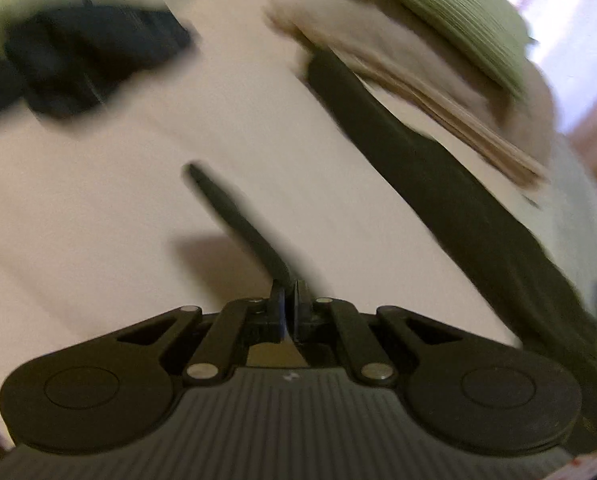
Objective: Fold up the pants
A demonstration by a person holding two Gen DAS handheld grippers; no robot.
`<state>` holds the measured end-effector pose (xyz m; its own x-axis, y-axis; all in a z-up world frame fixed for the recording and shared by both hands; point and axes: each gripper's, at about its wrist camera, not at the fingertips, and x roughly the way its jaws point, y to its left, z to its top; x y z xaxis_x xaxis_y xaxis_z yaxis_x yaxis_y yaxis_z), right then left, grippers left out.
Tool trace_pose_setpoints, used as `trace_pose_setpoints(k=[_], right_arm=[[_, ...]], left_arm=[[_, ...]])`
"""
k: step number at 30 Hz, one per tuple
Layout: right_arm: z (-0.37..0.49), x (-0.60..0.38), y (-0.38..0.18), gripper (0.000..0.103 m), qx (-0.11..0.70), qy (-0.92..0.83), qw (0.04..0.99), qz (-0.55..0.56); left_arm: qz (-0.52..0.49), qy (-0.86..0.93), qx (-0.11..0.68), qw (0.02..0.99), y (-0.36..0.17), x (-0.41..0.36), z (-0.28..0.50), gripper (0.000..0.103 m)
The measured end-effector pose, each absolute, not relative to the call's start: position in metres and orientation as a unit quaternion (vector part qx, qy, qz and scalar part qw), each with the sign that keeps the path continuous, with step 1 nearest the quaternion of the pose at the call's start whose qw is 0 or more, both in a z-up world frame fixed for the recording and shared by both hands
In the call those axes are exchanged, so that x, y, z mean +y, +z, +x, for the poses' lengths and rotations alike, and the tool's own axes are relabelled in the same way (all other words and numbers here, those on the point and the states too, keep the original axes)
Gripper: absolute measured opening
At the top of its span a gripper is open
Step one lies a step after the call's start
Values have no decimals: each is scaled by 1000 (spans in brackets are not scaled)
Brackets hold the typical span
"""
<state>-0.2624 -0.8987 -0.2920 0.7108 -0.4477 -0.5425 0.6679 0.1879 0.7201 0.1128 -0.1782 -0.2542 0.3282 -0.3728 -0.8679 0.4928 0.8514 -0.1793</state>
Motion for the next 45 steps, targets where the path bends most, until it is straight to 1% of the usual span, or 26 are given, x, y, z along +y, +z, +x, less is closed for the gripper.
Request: trace_pose_setpoints(k=[1,2,3,4,5,6,10,12,13,15,17,20,21,22,23,24,26,28,32,35,37,38,41,43,44,45], right_arm=[[-260,-895,-294,2,112,-364,762,524],[-259,-890,-297,2,117,-368,760,523],[-258,-887,-302,2,122,-377,754,524],[-260,-886,-308,2,123,-385,742,535],[-263,-885,-316,2,121,-391,727,552],[-266,-883,-323,2,120,-394,718,561],[-273,-877,-339,2,142,-407,708,559],[-275,-878,-346,2,140,-409,702,566],[-277,-879,-349,2,140,-410,700,568],[-277,-879,-352,3,143,-414,697,568],[-277,-878,-355,3,146,-420,695,565],[-281,-877,-363,3,145,-428,687,569],[-282,-877,-367,3,144,-431,682,573],[-286,-875,-370,3,143,-434,677,577],[-288,-873,-371,3,137,-435,675,579],[-289,-870,-370,3,128,-440,677,577],[-289,-861,-360,2,117,-452,688,556],[-285,-848,-344,2,115,-462,702,529],[-289,-809,-315,1,96,-470,716,507],[-303,-758,-300,1,91,-478,713,505],[-321,-721,-302,1,91,-494,693,517],[-329,-702,-307,1,95,-504,679,524],[-359,-656,-342,1,89,-516,633,571],[-364,-640,-356,4,101,-521,622,576],[-361,-636,-358,10,108,-517,623,577],[-359,-635,-358,24,122,-516,621,577]], left_arm=[[68,-258,506,821,-246,-187,126,5],[76,-257,498,825,-241,-197,137,21],[84,-266,490,826,-239,-208,146,50],[88,-273,480,829,-240,-214,150,60],[91,-276,469,834,-243,-212,150,68],[90,-278,470,833,-250,-209,148,68],[45,-243,536,807,-300,-170,140,66],[28,-205,566,798,-330,-149,143,55],[19,-193,574,795,-342,-142,145,54],[-24,-187,576,796,-358,-136,151,53],[-62,-196,561,802,-368,-141,159,53],[-87,-188,561,802,-395,-162,177,53],[-89,-177,568,799,-405,-167,183,50],[-90,-170,570,799,-412,-171,187,43],[-80,-167,562,806,-412,-174,188,9],[-70,-169,558,810,-410,-177,190,5],[-84,-179,550,811,-400,-169,195,5],[-74,-186,520,831,-380,-155,196,4],[-89,-218,483,844,-325,-97,200,5],[-47,-246,454,855,-296,-52,189,5],[-22,-248,462,851,-300,-22,183,5],[-9,-242,476,846,-311,-8,181,5],[11,-221,531,818,-363,29,177,6],[-3,-232,539,810,-387,43,177,10],[-13,-235,536,811,-388,48,178,13],[-17,-237,534,811,-386,50,180,17]])
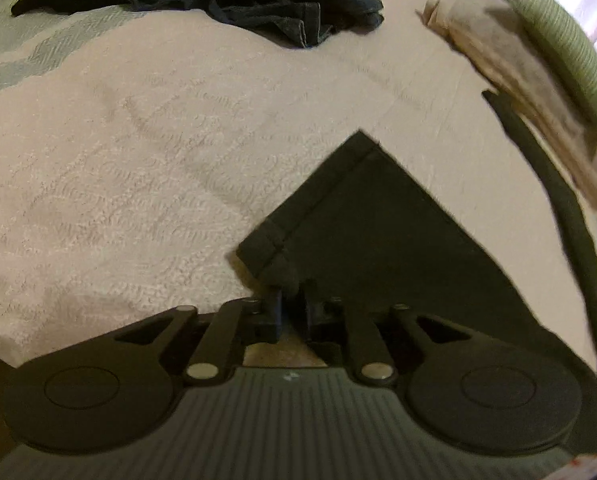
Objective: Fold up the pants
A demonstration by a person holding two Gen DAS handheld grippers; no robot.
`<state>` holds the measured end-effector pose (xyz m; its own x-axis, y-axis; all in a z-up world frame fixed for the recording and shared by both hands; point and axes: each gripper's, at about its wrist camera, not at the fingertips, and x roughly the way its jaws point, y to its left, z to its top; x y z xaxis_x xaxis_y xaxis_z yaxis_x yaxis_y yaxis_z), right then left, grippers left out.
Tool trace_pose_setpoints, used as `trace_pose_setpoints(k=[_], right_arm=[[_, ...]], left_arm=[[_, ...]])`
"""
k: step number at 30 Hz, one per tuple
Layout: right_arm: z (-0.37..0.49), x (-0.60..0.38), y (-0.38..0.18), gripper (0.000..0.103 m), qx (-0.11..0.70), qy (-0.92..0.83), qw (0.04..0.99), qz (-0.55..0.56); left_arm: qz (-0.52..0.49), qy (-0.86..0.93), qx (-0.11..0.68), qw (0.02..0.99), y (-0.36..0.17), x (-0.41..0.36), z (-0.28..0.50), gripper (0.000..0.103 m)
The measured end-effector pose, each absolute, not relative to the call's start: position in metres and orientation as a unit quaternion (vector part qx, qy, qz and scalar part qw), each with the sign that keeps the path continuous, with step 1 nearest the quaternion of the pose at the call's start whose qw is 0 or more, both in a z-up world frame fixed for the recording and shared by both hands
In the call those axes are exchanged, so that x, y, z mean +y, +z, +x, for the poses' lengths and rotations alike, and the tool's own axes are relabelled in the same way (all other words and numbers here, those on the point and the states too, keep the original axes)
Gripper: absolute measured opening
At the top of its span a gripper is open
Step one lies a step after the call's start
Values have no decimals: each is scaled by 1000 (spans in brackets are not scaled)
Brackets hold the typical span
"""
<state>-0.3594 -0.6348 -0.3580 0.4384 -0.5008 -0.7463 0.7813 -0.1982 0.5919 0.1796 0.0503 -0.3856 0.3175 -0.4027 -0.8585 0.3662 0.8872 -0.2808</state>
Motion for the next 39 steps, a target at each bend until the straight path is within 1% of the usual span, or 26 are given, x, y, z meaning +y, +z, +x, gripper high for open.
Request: trace_pose_setpoints(k=[1,2,3,4,5,6,9,10,12,14,16,18,22,25,26,27,28,29,31,32,34,35,37,38,39], right_arm=[[-358,-635,-357,32,145,-523,614,573],[-357,-635,-355,43,178,-535,602,566],[-358,-636,-354,44,204,-546,590,558],[-361,-637,-351,48,224,-557,578,553],[-365,-640,-348,58,233,-560,568,556],[-367,-644,-344,60,239,-562,561,559],[-354,-660,-323,60,287,-542,597,518],[-346,-665,-317,60,323,-527,608,497],[-336,-667,-312,60,399,-503,609,465],[-338,-666,-301,60,420,-510,619,425],[-338,-665,-290,60,407,-526,640,384],[-333,-671,-290,60,391,-531,654,369],[-321,-693,-332,60,421,-532,605,416],[-311,-696,-337,60,408,-545,596,425],[-306,-696,-336,60,410,-550,596,418],[-299,-696,-335,60,418,-559,590,406],[-294,-698,-335,60,424,-568,583,398],[-289,-698,-334,60,427,-580,572,394],[-282,-700,-331,60,426,-604,550,389],[-281,-701,-330,60,424,-616,540,385],[-277,-702,-323,60,411,-653,516,373],[-275,-704,-320,60,400,-668,507,370],[-271,-703,-310,60,371,-691,499,370],[-269,-702,-306,60,359,-695,499,374],[-266,-701,-304,60,348,-695,500,381]], left_arm=[[-13,-236,532,813,-382,51,182,20],[-2,-235,528,816,-375,52,182,25],[13,-226,523,822,-369,53,182,26],[34,-200,515,833,-361,55,184,24],[45,-180,511,839,-357,55,188,23],[49,-156,510,844,-352,59,190,23],[49,-126,516,846,-336,58,187,23],[44,-133,516,845,-332,51,182,23],[38,-161,514,842,-326,35,167,27],[39,-198,512,835,-325,7,151,28],[42,-235,513,824,-331,-19,136,28],[59,-262,513,816,-342,-38,124,31],[129,-245,528,803,-383,-66,127,32],[146,-246,501,817,-379,-77,147,32],[145,-255,490,821,-373,-79,156,36],[149,-262,481,823,-369,-82,167,46],[155,-264,478,823,-368,-85,177,52],[166,-267,476,821,-369,-88,187,56],[210,-255,480,813,-383,-95,209,56],[235,-235,476,814,-387,-99,218,55],[218,-209,467,831,-379,-106,240,38],[182,-204,462,843,-368,-113,253,37],[130,-235,454,849,-351,-127,270,45],[112,-259,459,843,-347,-148,282,50],[98,-280,466,833,-346,-166,290,52]])
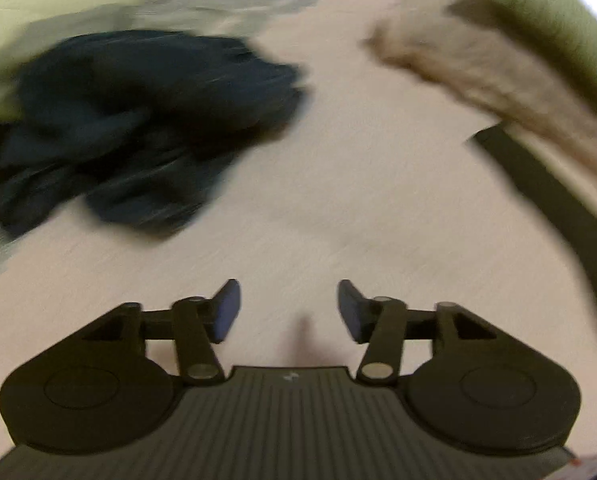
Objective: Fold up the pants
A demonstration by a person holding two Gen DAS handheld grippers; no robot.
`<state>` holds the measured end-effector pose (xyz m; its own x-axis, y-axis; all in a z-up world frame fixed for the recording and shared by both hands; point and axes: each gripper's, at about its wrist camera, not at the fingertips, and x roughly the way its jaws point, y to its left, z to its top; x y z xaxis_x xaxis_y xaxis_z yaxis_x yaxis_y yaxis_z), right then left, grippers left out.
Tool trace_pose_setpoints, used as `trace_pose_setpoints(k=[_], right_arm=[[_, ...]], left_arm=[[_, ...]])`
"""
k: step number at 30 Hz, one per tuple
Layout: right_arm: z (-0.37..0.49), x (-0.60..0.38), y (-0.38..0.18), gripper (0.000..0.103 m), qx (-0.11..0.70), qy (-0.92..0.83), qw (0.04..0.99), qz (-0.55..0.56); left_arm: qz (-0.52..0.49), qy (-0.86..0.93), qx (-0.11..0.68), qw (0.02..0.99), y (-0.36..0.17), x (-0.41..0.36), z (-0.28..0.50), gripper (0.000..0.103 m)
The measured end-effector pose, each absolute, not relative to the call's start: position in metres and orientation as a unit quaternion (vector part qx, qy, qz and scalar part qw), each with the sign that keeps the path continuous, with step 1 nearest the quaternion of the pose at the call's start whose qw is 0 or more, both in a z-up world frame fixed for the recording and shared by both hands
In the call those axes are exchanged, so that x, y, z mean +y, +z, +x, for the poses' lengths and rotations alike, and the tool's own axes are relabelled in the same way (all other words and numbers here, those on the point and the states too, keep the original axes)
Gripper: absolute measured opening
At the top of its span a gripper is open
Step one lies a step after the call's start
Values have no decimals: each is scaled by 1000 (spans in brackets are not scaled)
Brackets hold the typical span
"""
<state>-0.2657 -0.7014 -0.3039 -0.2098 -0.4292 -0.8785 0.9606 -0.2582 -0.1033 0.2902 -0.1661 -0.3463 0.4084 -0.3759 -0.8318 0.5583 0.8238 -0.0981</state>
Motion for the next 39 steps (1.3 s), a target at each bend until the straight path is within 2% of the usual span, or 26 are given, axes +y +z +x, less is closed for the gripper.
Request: trace_pose_setpoints(k=[7,9,11,12,13,14,15,18,20,23,25,26,27,29,30,33,37,39], right_arm=[[-243,-681,-303,60,323,-702,487,406],[-242,-676,-306,60,324,-708,475,411],[-243,-671,-304,60,321,-711,469,413],[-244,-670,-303,60,322,-713,467,413],[-244,-668,-302,60,323,-715,464,410],[-246,-668,-302,60,325,-718,462,407],[-247,-668,-302,60,326,-720,460,404],[-253,-667,-303,60,325,-726,457,398],[-257,-669,-305,60,320,-729,460,394],[-260,-674,-313,60,313,-730,469,387],[-258,-677,-314,60,316,-730,475,376],[-257,-678,-313,60,316,-729,482,370],[-256,-677,-309,60,314,-724,498,360],[-254,-675,-303,60,320,-715,528,329],[-252,-673,-299,60,324,-711,541,311],[-246,-663,-292,60,315,-660,615,294],[-224,-642,-302,60,351,-563,692,284],[-218,-629,-310,60,364,-515,720,290]], left_arm=[[-81,-380,539,747,-400,-341,318,64],[-100,-373,547,743,-416,-378,328,71],[-95,-360,544,752,-429,-409,334,73],[-88,-351,537,762,-433,-422,336,72],[-80,-351,526,771,-433,-432,339,63],[-60,-356,506,783,-431,-440,337,16],[-29,-366,490,791,-427,-449,339,5],[-49,-436,426,791,-400,-445,346,7],[-13,-478,378,793,-391,-444,346,8],[100,-435,420,790,-426,-452,348,16],[146,-430,375,809,-431,-440,330,25],[161,-417,361,819,-427,-435,325,35],[175,-395,356,828,-423,-426,323,36],[195,-347,357,845,-411,-397,326,36],[196,-336,361,848,-401,-378,326,32],[161,-359,402,827,-367,-283,307,31],[123,-404,441,792,-337,-157,231,31],[111,-424,461,772,-339,-101,186,33]])
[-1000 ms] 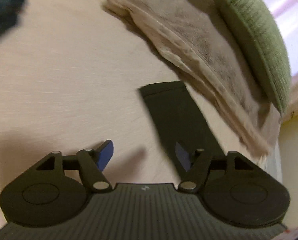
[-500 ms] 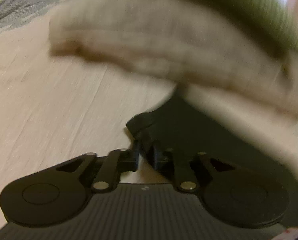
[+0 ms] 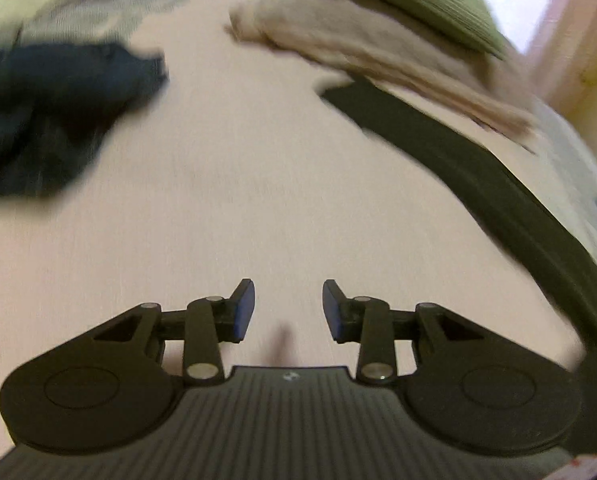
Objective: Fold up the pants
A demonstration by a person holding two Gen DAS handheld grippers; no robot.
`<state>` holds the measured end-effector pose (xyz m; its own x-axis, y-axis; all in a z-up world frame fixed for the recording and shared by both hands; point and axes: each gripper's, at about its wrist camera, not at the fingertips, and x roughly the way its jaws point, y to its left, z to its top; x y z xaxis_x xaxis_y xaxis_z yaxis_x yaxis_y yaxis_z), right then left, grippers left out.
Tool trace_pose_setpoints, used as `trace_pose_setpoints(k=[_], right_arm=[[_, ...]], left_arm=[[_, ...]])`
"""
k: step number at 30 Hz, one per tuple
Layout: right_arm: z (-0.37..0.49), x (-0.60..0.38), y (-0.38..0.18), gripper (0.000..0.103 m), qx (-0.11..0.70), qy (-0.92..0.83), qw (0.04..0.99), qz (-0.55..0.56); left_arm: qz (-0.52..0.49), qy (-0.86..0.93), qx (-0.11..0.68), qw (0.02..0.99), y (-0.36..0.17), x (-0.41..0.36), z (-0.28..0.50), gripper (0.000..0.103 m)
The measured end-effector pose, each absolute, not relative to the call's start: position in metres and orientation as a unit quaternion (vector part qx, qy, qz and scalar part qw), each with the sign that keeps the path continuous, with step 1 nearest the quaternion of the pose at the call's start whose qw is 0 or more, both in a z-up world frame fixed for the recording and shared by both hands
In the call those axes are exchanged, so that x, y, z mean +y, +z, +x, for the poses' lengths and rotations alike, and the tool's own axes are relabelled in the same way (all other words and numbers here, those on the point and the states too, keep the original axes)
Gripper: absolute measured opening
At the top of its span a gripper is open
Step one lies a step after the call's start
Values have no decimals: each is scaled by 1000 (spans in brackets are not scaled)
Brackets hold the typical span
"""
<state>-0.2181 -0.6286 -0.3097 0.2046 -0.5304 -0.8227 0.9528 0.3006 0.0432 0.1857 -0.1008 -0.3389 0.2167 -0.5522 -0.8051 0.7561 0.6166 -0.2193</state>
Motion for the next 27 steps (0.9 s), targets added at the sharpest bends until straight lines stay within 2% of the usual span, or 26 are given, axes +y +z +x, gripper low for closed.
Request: trace_pose_setpoints(k=[4,5,10,12,13,18,20,22,26,27], right_arm=[[-223,-607,-347,60,435,-459,731,256],[-232,-603,-358,61,449,-452,729,249],[-263,-596,-348,61,442,-455,712,302],[-262,-592,-334,61,464,-466,684,316],[-264,-585,-327,61,465,-468,677,328],[-275,-544,-280,61,402,-459,684,400],[-267,-520,-263,61,391,-469,690,389],[-258,-491,-245,61,382,-483,697,368],[-244,-428,-207,61,343,-502,712,351],[-241,-410,-196,61,333,-507,715,346]], left_arm=[[156,-372,496,769,-384,-37,133,33],[169,-361,481,781,-393,-24,127,32],[196,-321,488,788,-372,-22,120,31],[241,-309,489,779,-354,-17,108,42],[255,-304,491,775,-345,-17,102,44],[250,-339,508,752,-293,1,70,63],[258,-356,502,745,-275,7,58,70],[273,-375,488,739,-256,15,49,72],[285,-421,449,735,-211,48,39,87],[286,-429,437,737,-201,56,38,88]])
